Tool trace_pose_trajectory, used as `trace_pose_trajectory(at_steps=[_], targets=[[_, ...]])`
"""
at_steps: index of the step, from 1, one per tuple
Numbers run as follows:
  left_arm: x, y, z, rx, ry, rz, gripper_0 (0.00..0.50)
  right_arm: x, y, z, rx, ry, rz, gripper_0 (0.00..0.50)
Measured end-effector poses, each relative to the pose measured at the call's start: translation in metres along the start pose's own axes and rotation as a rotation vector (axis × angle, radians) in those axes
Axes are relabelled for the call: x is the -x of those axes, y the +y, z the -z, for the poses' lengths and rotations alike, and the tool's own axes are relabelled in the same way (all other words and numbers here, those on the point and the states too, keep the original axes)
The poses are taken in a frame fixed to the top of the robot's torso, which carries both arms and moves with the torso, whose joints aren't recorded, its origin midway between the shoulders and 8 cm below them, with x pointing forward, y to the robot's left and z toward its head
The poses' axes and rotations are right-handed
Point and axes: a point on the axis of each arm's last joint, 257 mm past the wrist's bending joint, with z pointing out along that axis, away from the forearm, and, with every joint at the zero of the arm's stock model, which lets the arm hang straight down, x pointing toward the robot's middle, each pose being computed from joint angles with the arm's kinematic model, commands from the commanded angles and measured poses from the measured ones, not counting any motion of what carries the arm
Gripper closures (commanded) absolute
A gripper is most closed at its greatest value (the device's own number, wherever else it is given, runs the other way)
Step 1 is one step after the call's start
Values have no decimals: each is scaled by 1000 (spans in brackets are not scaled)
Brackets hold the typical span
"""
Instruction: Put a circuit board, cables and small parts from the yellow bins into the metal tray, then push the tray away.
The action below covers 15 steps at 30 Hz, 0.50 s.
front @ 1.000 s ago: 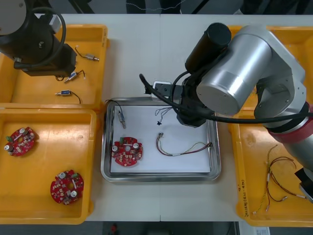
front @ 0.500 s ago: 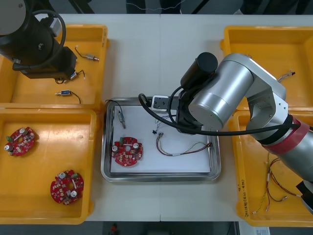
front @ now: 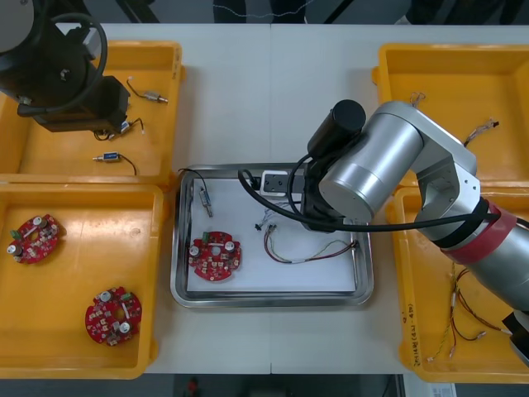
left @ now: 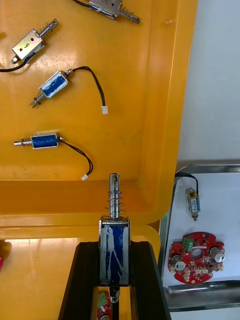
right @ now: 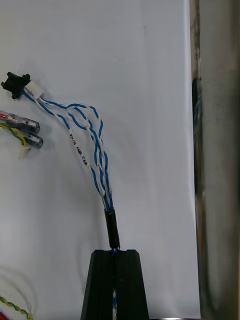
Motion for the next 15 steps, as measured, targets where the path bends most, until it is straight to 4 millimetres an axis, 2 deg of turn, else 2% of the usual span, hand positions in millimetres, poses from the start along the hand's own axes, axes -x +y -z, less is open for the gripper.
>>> trace_pose_trajectory(at_steps=[1,2,3,5,15], targets=[[0,0,0,0,0,2,500,-1,1,0,1,1,-1,415],[0,0,0,0,0,5,500,-1,1,-1,2,2,-2,322],[0,0,0,0,0,10,500,-2,2,-1,3,2,-2,187],[0,0,0,-1,0,25,500,-2,3,-2,5,3,-3,0],[0,0,0,-2,3,60,500,0,0,-2,-7,-7,-4,0]])
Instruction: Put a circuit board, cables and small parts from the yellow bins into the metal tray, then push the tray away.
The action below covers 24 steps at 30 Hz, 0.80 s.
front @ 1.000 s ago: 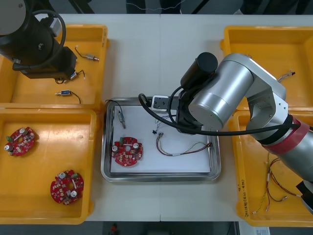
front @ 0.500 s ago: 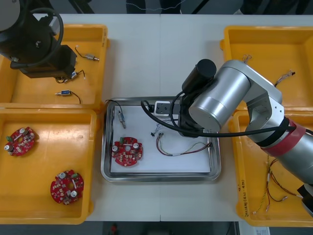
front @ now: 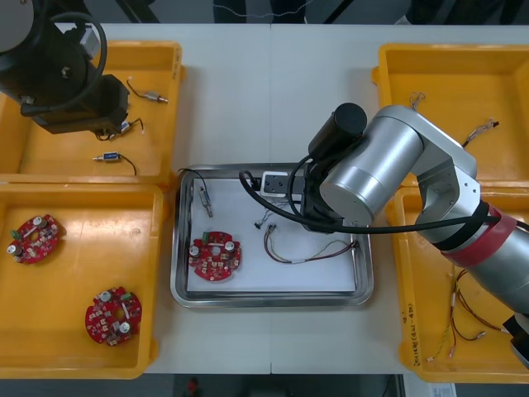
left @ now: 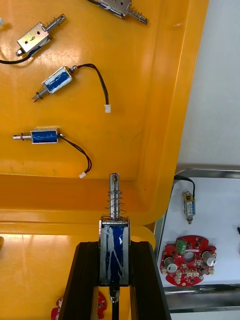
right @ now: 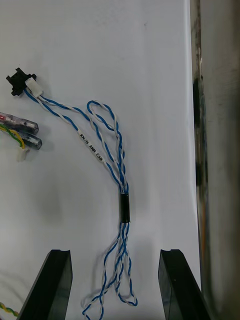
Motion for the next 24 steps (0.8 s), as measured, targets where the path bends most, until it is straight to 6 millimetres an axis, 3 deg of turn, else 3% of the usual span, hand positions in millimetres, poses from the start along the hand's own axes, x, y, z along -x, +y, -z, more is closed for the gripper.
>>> trace_pose_trajectory(at_steps=[9,14,20,24], targets=[[0,0,0,-2,2,0,500,-5,4,12,14,27,8,0],[-1,-1,0,-3,3,-1,500,-10,3,36,16,54,10,0],[-1,-2,0,-7,6,-2,500,-35,-1,72,30,117,-35,0],[-4,-10,-1,-20,8,-11,500,-39,-17,96,-13,69,-115,0]])
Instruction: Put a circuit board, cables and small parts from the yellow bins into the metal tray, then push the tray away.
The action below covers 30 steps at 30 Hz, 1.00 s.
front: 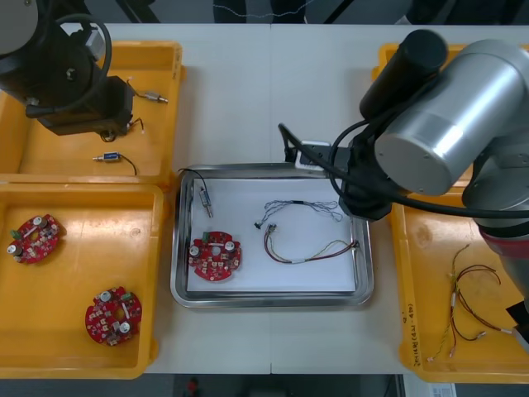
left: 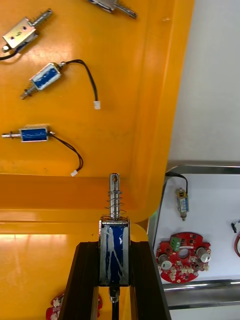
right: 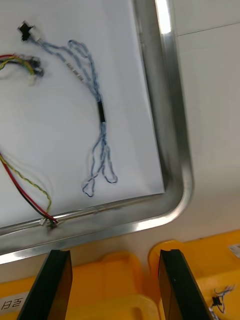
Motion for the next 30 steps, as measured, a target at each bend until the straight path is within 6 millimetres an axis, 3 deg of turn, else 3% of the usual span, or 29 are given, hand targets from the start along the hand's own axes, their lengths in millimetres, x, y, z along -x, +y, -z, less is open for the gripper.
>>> trace_pose_trajectory(at_steps=[6,10,16,22,30], targets=[[-5,-31,-2,-33,-22,-35,500,-7,-20,26,-66,-74,-271,0],[-8,-55,-5,-66,-35,-50,500,-20,-24,32,-84,-90,-359,0],[-18,-78,-22,-35,-45,-32,500,-59,-25,29,-87,-64,-650,0],[-38,-100,-40,2,-30,-19,500,-92,-26,33,-68,-57,-755,0],[-60,-123,-62,-2,-14,-80,500,-133,-32,46,-44,-100,-1037,0]])
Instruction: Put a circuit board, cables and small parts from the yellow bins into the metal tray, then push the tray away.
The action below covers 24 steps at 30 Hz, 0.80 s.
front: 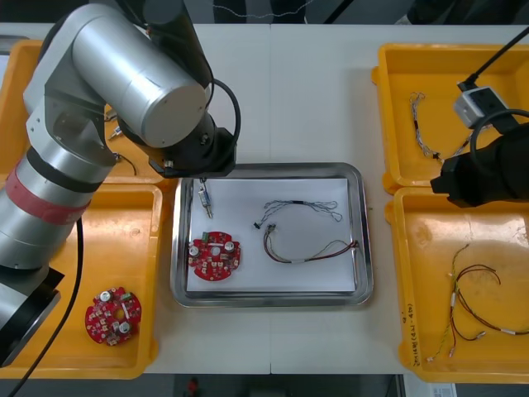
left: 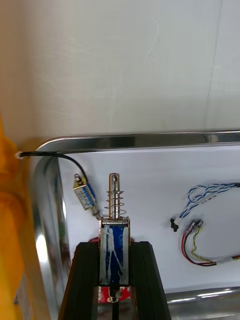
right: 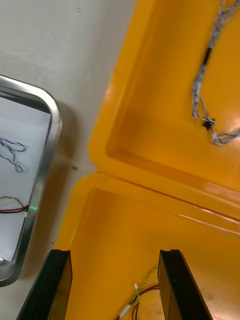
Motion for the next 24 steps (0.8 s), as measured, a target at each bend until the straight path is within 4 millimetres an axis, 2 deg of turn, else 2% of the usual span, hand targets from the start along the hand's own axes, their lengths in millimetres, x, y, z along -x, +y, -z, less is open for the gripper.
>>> trace_pose_trajectory(at_steps=[6,13,18,24], targets=[[-15,-5,-25,3,-10,-25,500,-21,-35,6,-43,8,-102,0],[-33,-10,-47,-7,0,-44,500,-47,-64,12,-80,23,-194,0],[-35,-12,-62,-12,-10,-45,500,-70,-77,12,-100,54,-242,0],[-34,-8,-81,2,-17,-40,500,-103,-82,10,-113,107,-275,0]])
